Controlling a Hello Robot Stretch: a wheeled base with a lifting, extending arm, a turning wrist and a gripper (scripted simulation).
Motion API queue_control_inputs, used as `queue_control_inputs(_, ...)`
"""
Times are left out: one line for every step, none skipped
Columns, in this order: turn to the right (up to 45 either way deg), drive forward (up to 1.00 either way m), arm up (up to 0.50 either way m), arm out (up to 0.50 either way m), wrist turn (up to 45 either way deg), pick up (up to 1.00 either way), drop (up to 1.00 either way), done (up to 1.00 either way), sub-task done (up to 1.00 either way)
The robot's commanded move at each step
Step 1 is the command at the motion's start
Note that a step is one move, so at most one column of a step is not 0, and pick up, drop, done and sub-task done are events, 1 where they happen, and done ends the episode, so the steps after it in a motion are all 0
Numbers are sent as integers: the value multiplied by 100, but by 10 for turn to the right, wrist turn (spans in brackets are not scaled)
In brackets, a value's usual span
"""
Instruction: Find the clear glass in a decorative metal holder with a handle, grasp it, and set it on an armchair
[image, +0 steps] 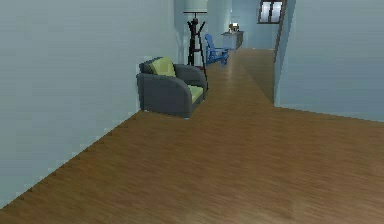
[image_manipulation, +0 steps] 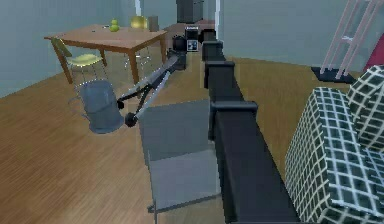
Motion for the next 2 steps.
queue_control_inputs(0,0,0,0,450,0,0,0,0)
queue_control_inputs(0,0,0,0,450,0,0,0,0)
